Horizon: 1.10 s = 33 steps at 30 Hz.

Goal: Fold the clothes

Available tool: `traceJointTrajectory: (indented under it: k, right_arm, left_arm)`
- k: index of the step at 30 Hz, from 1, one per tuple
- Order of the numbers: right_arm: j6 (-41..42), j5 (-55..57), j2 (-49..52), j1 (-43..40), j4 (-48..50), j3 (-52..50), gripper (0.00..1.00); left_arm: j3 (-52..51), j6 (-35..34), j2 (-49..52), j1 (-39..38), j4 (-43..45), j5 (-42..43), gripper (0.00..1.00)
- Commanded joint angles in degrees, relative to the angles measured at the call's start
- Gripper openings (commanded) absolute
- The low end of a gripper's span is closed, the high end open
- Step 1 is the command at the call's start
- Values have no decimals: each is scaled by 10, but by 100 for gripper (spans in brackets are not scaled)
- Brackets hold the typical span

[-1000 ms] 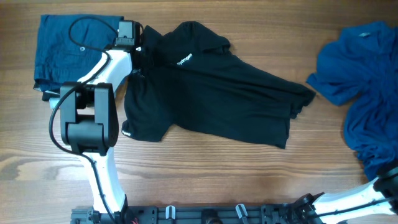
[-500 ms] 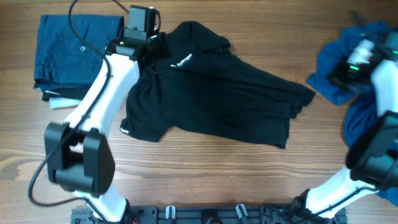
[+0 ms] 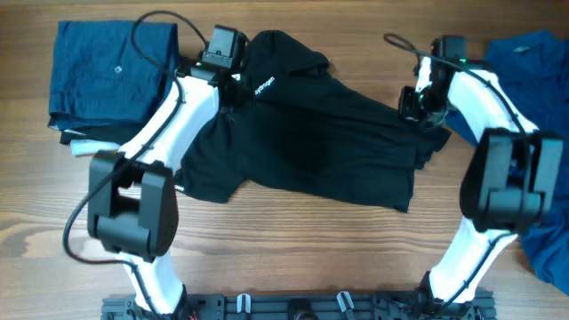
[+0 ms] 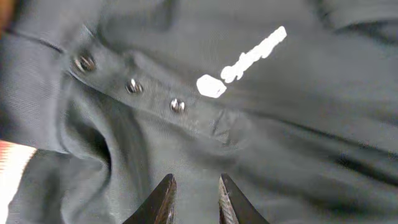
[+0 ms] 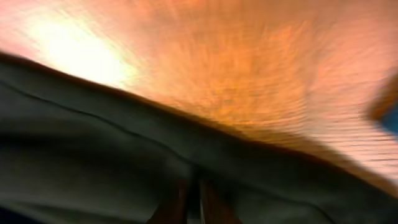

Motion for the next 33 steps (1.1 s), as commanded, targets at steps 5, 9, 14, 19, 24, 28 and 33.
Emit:
traceJointTrajectory:
  k: [5, 9, 14, 19, 24, 28, 33]
  right_arm:
    - [-8, -20, 83, 4, 19, -7, 8]
    - [10, 1, 134, 4, 68, -7, 4]
    - [20, 41, 196, 4, 191, -7, 4]
    - [28, 85, 204, 4, 369, -4, 4]
    - [8, 83, 198, 4, 438, 45, 8]
    - [-57, 86, 139, -3, 346, 150, 24]
    - [-17, 89, 32, -49, 181, 214, 36]
  left_arm:
    - [-6, -3, 46, -3, -17, 23, 23]
    - [-6, -3, 48, -3, -19, 23, 23]
    - [-6, -3, 48, -3, -20, 23, 22]
    - [-6, -3, 48, -3, -19, 23, 22]
    - [-6, -3, 48, -3, -11, 23, 22]
    - [-6, -3, 48, -3, -2, 23, 25]
    - [-6, -3, 48, -3, 7, 23, 27]
